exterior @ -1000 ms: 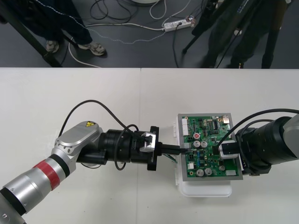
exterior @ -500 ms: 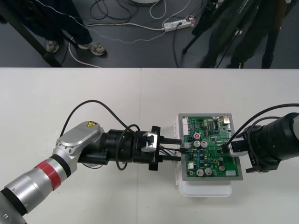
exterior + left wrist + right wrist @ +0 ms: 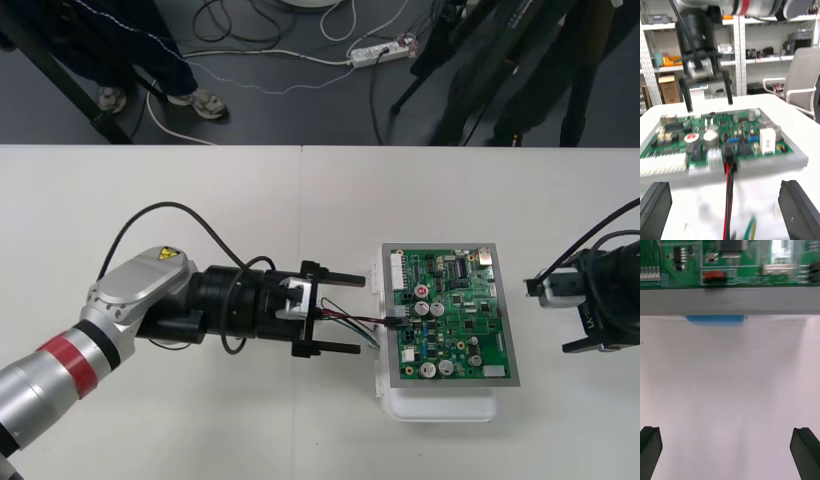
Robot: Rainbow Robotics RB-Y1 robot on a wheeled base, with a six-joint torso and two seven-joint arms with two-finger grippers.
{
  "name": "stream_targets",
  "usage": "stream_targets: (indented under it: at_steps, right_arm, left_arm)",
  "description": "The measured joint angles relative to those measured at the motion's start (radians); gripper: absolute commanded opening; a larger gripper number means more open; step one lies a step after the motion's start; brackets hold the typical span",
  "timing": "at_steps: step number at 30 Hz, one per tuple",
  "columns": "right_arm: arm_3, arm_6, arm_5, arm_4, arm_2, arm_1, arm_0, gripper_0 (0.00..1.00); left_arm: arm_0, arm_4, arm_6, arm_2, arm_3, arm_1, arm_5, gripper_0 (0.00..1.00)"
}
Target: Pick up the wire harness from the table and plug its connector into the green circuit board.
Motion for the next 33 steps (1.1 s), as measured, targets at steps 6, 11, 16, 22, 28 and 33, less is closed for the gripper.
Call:
stream_targets:
  at_steps: [6, 11, 16, 22, 28, 33]
  right_arm:
    - [0.045, 0.0, 0.0, -0.182, -0.118, -0.002, 0.005, 1.0]
    - [0.045, 0.0, 0.0, -0.331, -0.195, -0.001, 0.028, 1.0]
    - [0.043, 0.0, 0.0, -0.463, -0.253, 0.007, 0.045, 1.0]
    - [-0.049, -0.001, 0.0, -0.553, -0.302, 0.021, 0.046, 1.0]
    - [-0.133, -0.099, 0.0, -0.664, -0.321, 0.029, 0.048, 1.0]
    - [-0.22, -0.241, 0.0, -0.695, -0.35, 0.065, 0.048, 1.0]
  left_arm:
    - [0.0, 0.0, 0.0, 0.017, -0.03, 0.086, 0.0, 0.84]
    - [0.001, 0.0, 0.001, 0.056, -0.059, 0.156, 0.0, 0.84]
    - [0.001, 0.0, 0.024, 0.1, -0.108, 0.243, 0.0, 0.83]
    - [0.002, 0.0, 0.192, 0.151, -0.197, 0.355, 0.0, 0.84]
    - [0.002, 0.0, 0.44, 0.223, -0.259, 0.439, 0.0, 0.84]
    - [0.003, -0.014, 0.459, 0.274, -0.325, 0.514, 0.006, 0.84]
